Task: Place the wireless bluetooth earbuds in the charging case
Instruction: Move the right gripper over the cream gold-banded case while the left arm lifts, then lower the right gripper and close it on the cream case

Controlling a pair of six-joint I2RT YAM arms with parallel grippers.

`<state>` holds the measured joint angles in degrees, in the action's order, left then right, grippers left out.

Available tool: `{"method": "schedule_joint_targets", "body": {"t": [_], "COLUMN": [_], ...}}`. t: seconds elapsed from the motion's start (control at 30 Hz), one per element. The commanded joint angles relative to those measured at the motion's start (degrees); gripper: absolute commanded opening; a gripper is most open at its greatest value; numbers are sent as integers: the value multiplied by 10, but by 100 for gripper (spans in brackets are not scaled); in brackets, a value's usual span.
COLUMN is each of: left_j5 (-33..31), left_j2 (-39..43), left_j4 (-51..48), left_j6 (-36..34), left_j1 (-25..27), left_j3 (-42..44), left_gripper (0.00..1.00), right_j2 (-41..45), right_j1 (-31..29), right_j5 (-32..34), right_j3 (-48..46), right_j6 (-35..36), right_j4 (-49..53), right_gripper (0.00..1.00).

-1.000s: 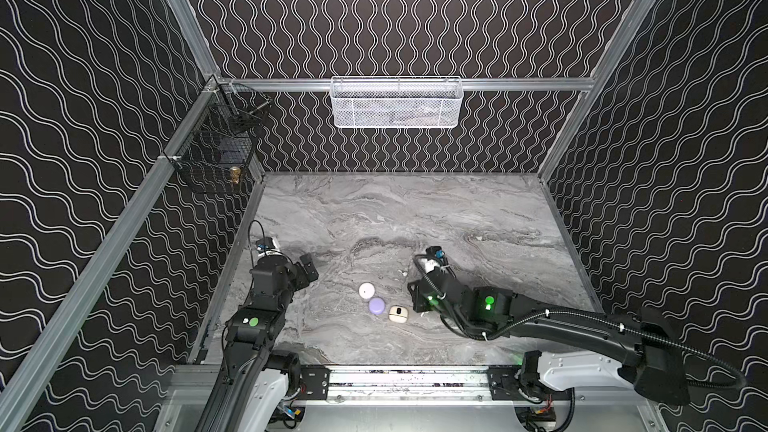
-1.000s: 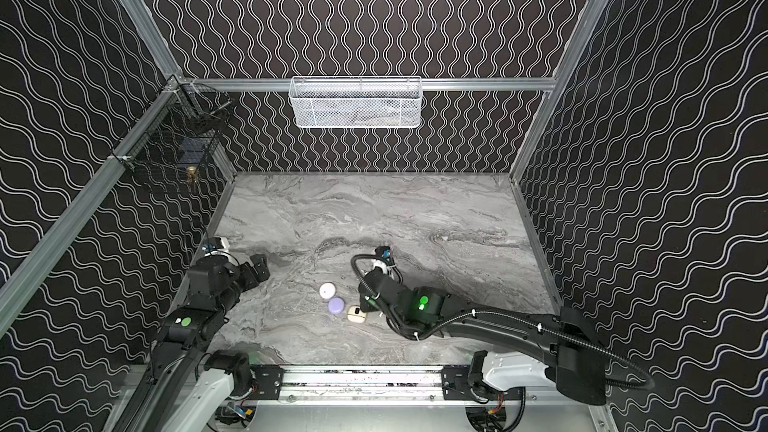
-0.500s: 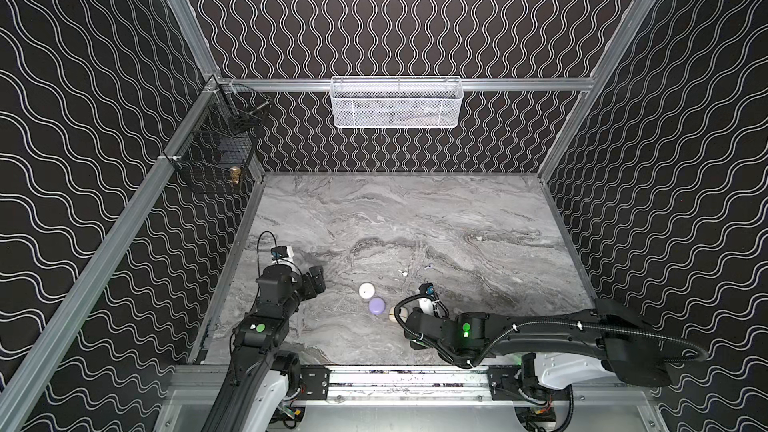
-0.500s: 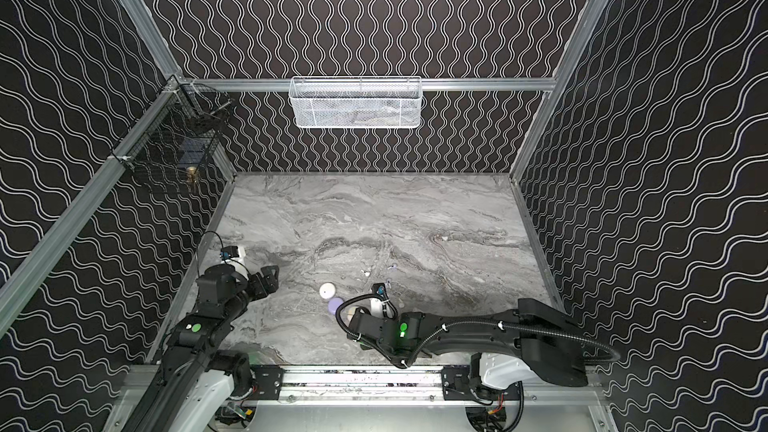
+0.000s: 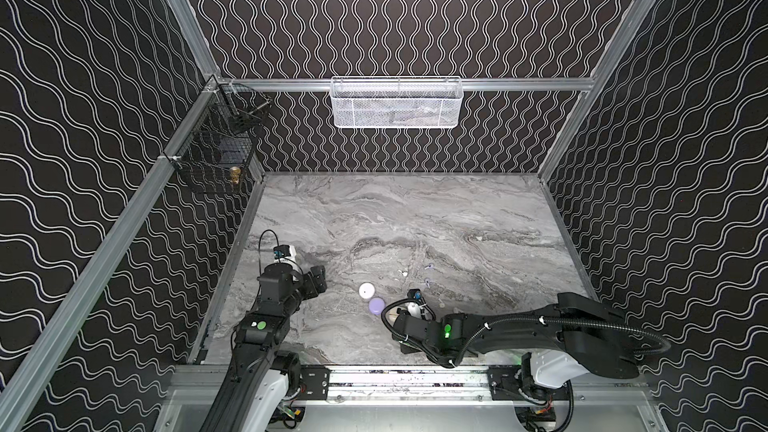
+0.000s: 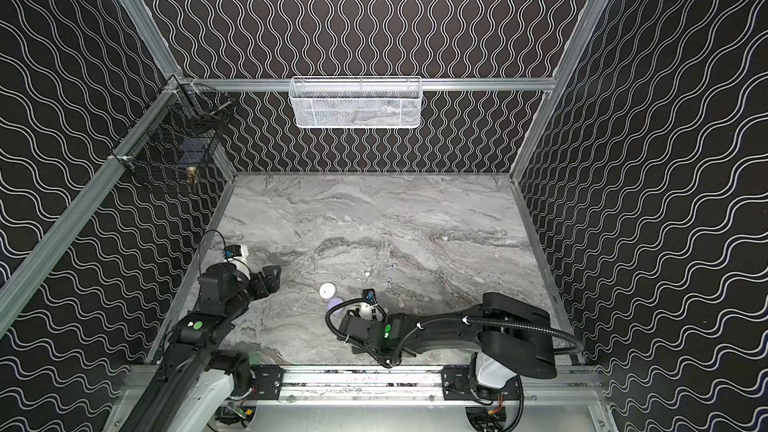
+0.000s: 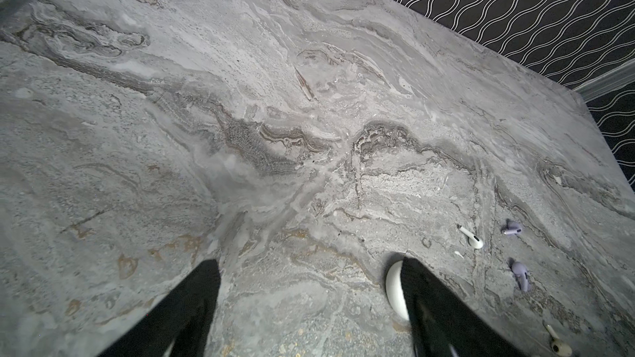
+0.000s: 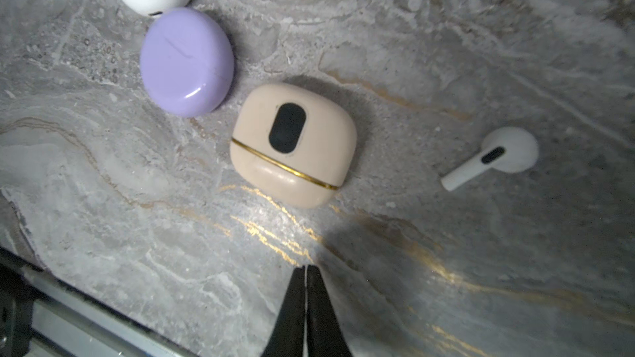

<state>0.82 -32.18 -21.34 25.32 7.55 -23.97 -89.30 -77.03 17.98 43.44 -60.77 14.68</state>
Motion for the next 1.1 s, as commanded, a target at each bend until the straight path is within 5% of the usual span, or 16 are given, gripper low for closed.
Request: {"method": "schedule_joint_targets", "body": {"t": [0.0,1.07], "left_j5": [3,2], "left_j2": [0,4], "left_j4": [12,12], "left_j6": [-4,-3], "left_j1": [0,0], "left_j3": [1,2], "left_gripper": [86,87], "right_j2": [-9,-155], "right_j1": [11,155], "right_j5": [1,-31], "right_j3": [2,92], "right_j6": [3,72], "right_j4": [-24,-47], "right_gripper": [8,21]}}
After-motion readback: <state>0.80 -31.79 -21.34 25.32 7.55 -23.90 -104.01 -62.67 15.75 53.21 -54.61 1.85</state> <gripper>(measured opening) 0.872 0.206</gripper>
